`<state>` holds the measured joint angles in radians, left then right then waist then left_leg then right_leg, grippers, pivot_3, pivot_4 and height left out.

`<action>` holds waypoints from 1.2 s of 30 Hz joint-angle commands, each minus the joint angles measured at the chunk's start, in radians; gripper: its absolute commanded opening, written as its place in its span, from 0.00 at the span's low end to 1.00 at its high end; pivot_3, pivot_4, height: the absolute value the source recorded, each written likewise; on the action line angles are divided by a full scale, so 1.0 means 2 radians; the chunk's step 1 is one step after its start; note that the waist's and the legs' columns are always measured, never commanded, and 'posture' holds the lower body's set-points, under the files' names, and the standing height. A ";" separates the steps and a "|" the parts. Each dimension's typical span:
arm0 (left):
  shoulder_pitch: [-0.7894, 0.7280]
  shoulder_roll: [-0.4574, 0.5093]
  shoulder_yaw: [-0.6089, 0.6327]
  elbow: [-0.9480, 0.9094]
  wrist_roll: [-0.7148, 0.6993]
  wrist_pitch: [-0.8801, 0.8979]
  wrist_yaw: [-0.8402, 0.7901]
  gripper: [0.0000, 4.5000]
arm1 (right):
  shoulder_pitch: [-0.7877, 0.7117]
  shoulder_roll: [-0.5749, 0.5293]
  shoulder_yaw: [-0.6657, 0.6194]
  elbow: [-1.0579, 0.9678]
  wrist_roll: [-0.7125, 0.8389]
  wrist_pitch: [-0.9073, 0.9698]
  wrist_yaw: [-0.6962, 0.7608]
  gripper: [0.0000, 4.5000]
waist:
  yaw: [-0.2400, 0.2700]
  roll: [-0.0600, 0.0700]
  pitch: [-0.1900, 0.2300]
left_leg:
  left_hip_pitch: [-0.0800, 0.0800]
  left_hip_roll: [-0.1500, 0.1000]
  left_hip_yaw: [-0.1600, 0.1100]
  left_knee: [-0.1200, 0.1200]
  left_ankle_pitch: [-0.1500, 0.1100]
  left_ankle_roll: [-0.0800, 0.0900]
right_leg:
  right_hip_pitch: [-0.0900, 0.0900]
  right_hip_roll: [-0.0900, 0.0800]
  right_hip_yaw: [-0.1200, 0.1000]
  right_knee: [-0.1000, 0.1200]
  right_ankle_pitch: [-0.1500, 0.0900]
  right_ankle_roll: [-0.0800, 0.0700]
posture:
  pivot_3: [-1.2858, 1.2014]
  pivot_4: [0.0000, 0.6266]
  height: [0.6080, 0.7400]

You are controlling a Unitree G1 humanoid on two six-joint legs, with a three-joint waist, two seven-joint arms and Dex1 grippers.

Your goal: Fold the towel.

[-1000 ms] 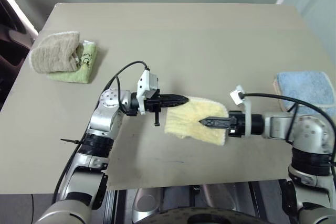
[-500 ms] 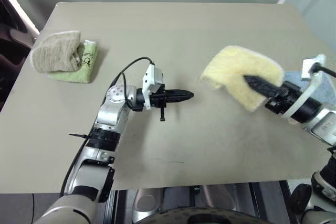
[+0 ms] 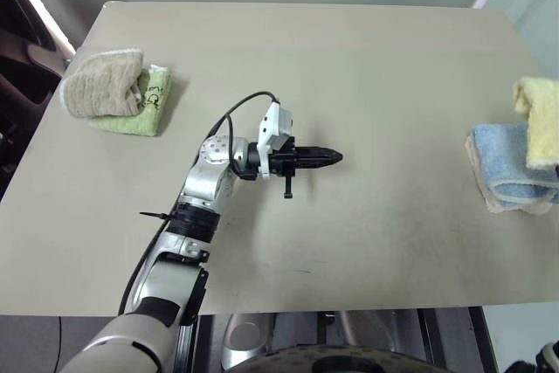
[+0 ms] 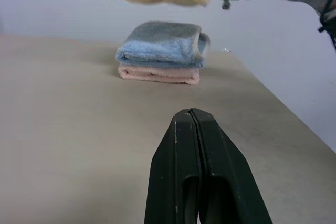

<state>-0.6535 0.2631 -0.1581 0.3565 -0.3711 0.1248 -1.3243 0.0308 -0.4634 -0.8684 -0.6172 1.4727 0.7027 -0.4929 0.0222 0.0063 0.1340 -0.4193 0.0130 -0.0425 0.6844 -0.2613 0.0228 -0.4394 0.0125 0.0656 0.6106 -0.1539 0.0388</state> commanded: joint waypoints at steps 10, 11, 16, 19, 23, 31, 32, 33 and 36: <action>0.003 -0.011 -0.006 -0.011 0.004 -0.014 0.000 0.00 | 0.064 -0.024 0.024 0.018 0.046 -0.055 -0.006 0.00 | 0.000 0.000 0.000 | 0.000 0.000 0.000 0.002 0.000 0.000 | 0.001 0.000 0.000 0.000 0.001 0.002 | 0.52 0.24 0.95; 0.004 -0.011 -0.006 -0.012 0.003 -0.014 0.001 0.00 | 0.064 -0.028 0.025 0.022 0.047 -0.058 -0.004 0.00 | 0.000 0.000 0.000 | 0.000 0.000 0.000 0.002 0.000 0.000 | 0.001 0.000 0.000 0.000 0.001 0.002 | 0.52 0.24 0.95; 0.006 -0.014 -0.007 -0.016 0.004 -0.014 0.005 0.00 | 0.045 -0.063 0.038 0.060 0.044 -0.053 0.015 0.00 | 0.000 0.001 0.000 | 0.000 0.000 0.000 0.003 0.000 0.001 | 0.001 0.000 0.001 0.000 0.001 0.002 | 0.52 0.24 0.95; 0.007 -0.014 -0.006 -0.018 0.004 -0.014 0.007 0.00 | 0.042 -0.078 0.045 0.084 0.033 -0.047 0.031 0.00 | 0.000 0.001 0.000 | 0.000 0.000 0.000 0.004 -0.001 0.001 | 0.001 0.000 0.001 0.000 0.001 0.002 | 0.52 0.24 0.95; 0.011 -0.009 -0.003 -0.024 0.003 -0.014 0.010 0.00 | 0.031 -0.097 0.046 0.103 0.033 -0.043 0.047 0.00 | 0.000 0.001 0.000 | 0.000 0.000 0.001 0.004 -0.001 0.001 | 0.001 0.000 0.001 0.000 0.000 0.002 | 0.52 0.24 0.95; 0.016 -0.005 -0.003 -0.019 0.006 -0.024 0.016 0.00 | 0.032 -0.100 0.079 0.145 -0.015 -0.025 0.070 0.00 | 0.001 0.002 0.000 | 0.000 0.000 0.000 0.005 -0.002 0.002 | 0.002 0.000 0.001 0.000 0.000 0.003 | 0.52 0.24 0.95; 0.017 -0.005 -0.003 -0.020 0.006 -0.026 0.016 0.00 | 0.034 -0.098 0.084 0.151 -0.022 -0.021 0.070 0.00 | 0.001 0.002 0.000 | -0.001 0.000 0.001 0.006 -0.003 0.002 | 0.002 0.000 0.001 0.000 0.000 0.002 | 0.52 0.24 0.95; 0.018 -0.004 -0.002 -0.018 0.006 -0.028 0.016 0.00 | 0.036 -0.096 0.088 0.156 -0.027 -0.019 0.070 0.00 | 0.001 0.002 0.000 | -0.001 0.000 0.001 0.006 -0.003 0.002 | 0.002 0.000 0.001 0.000 0.000 0.002 | 0.52 0.24 0.95; 0.018 -0.002 0.000 -0.012 0.007 -0.034 0.016 0.00 | 0.041 -0.088 0.094 0.166 -0.046 -0.017 0.070 0.00 | 0.001 0.002 0.000 | 0.000 0.000 0.001 0.007 -0.003 0.002 | 0.002 0.000 0.001 0.000 0.000 0.002 | 0.52 0.24 0.95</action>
<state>-0.6127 0.2579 -0.1700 0.3494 -0.3602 0.0791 -1.2977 0.1088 -0.6381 -0.6720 -0.2824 1.4025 0.6678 -0.3622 0.0241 0.0095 0.1335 -0.4203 0.0129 -0.0412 0.6980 -0.2683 0.0277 -0.4355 0.0125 0.0669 0.6107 -0.1530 0.0437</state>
